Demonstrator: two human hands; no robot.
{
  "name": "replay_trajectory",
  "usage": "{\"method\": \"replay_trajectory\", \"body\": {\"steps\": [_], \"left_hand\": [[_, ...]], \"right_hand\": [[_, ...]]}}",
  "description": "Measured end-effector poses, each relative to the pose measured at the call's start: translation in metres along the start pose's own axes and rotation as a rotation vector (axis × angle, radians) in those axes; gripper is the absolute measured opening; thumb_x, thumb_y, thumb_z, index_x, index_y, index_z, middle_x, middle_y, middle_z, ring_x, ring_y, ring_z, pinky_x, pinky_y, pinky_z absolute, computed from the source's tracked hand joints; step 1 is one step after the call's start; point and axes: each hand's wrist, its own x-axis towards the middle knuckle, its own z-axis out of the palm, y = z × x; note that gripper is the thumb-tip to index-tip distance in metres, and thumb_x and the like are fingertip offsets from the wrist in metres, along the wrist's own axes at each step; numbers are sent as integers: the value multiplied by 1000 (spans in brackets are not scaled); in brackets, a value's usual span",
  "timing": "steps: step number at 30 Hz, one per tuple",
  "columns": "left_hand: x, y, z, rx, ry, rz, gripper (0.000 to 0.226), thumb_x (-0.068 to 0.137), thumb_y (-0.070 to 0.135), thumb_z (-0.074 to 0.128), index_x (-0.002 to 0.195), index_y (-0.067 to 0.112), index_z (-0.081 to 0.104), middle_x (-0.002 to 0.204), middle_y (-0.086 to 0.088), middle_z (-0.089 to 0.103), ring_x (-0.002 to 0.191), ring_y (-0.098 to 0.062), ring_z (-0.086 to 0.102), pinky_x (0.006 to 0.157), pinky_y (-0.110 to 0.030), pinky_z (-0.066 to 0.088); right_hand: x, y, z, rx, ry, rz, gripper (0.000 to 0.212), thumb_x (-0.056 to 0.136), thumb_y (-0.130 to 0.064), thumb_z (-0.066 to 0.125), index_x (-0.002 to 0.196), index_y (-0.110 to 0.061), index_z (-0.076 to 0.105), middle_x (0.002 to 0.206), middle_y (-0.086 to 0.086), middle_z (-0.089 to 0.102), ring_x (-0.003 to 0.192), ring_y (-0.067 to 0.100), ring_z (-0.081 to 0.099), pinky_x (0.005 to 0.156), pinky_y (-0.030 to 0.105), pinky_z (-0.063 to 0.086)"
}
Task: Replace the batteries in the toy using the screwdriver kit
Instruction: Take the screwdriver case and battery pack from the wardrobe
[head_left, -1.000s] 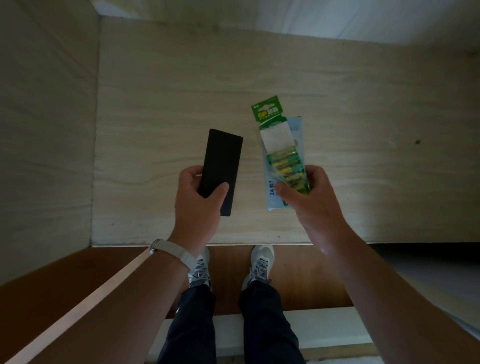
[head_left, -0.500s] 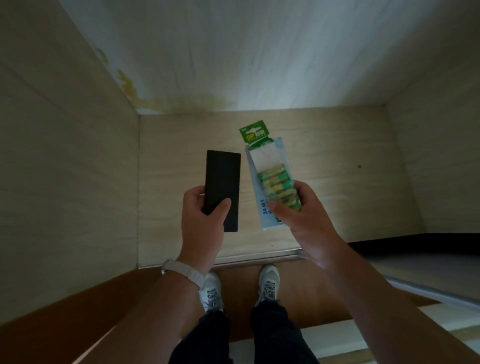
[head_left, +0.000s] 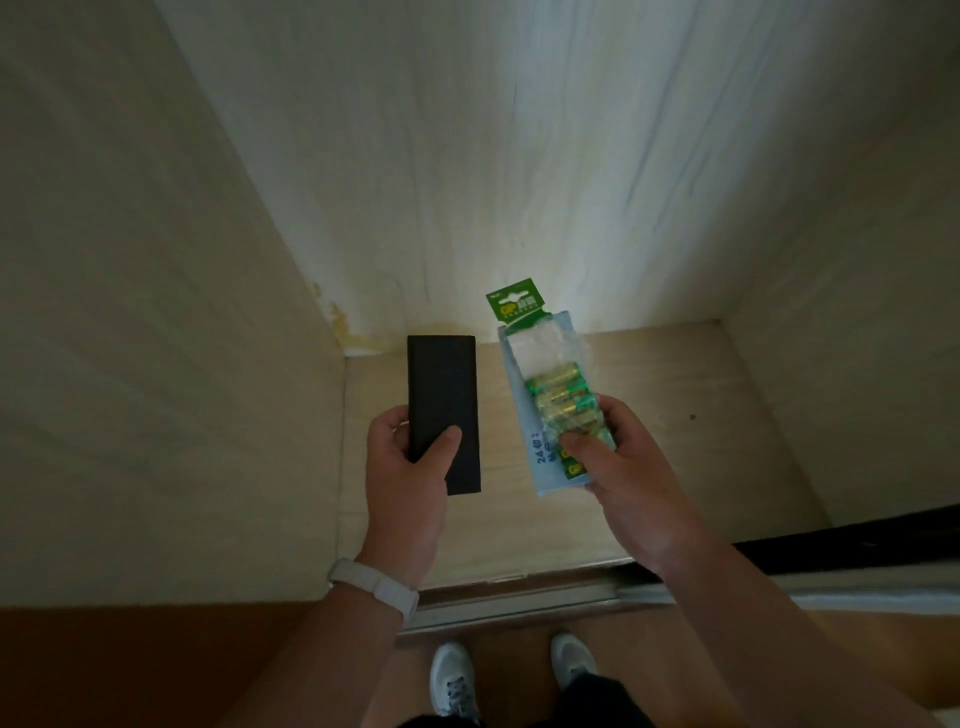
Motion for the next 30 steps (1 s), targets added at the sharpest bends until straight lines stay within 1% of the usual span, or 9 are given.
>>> {"method": "replay_trajectory", "body": {"steps": [5,8,10,13,16,18,22,25,30], "left_hand": [[-20,28,6,-31,62,51,32,90,0,71,106,22,53,89,16,77,84,-7,73,80,-37,57],[-37,39,11,-49,128,62,30,91,0,70,106,20,54,87,12,76,83,-8,72,80,-37,58],[-49,45,15,-39,165,69,27,91,2,70,106,20,56,89,9,76,82,-9,73,78,-37,59],[-68,49,21,-13,243,103,26,92,5,71,108,22,60,98,3,75,81,-9,73,69,-28,60],[-87,51,23,9,305,143,26,92,8,71,111,25,64,95,8,77,83,-8,73,65,-19,58],[-104,51,23,7,350,156,28,93,9,71,115,24,64,96,14,77,85,-9,74,66,-20,59],[-135,46,16,-33,501,192,30,91,11,73,113,27,63,96,16,76,84,-9,74,67,-26,60],[-161,40,7,-75,603,180,31,89,11,75,111,29,63,96,14,75,88,-14,75,74,-35,62],[-213,34,-16,-123,769,208,34,88,9,75,114,27,63,100,9,75,89,-17,75,71,-35,64]], "right_hand": [[-8,-24,-4,-34,-71,-26,39,68,-32,69,107,-32,65,98,-5,73,92,18,72,73,36,54],[-10,-35,-10,-50,-135,-32,42,66,-35,69,108,-32,64,99,-6,74,91,17,72,73,37,56],[-11,-42,-12,-58,-178,-41,41,65,-36,69,105,-35,64,97,-8,74,89,15,73,70,33,56],[-14,-52,-14,-67,-249,-54,45,58,-44,70,102,-39,65,95,-10,75,86,14,73,64,27,55],[-18,-57,-15,-79,-341,-58,41,56,-47,68,97,-47,66,91,-13,75,82,11,74,59,23,54],[-24,-59,-15,-67,-414,-63,37,55,-46,69,92,-50,66,89,-12,75,79,10,73,56,19,53],[-33,-57,-8,-66,-554,-59,37,58,-43,70,95,-45,67,93,-6,75,82,14,74,59,22,53],[-43,-52,1,-79,-676,-48,35,62,-42,71,96,-44,67,96,-5,75,87,16,73,65,26,55],[-64,-44,31,-117,-885,-54,40,63,-38,70,103,-39,66,99,2,75,89,20,73,65,24,55]]}}
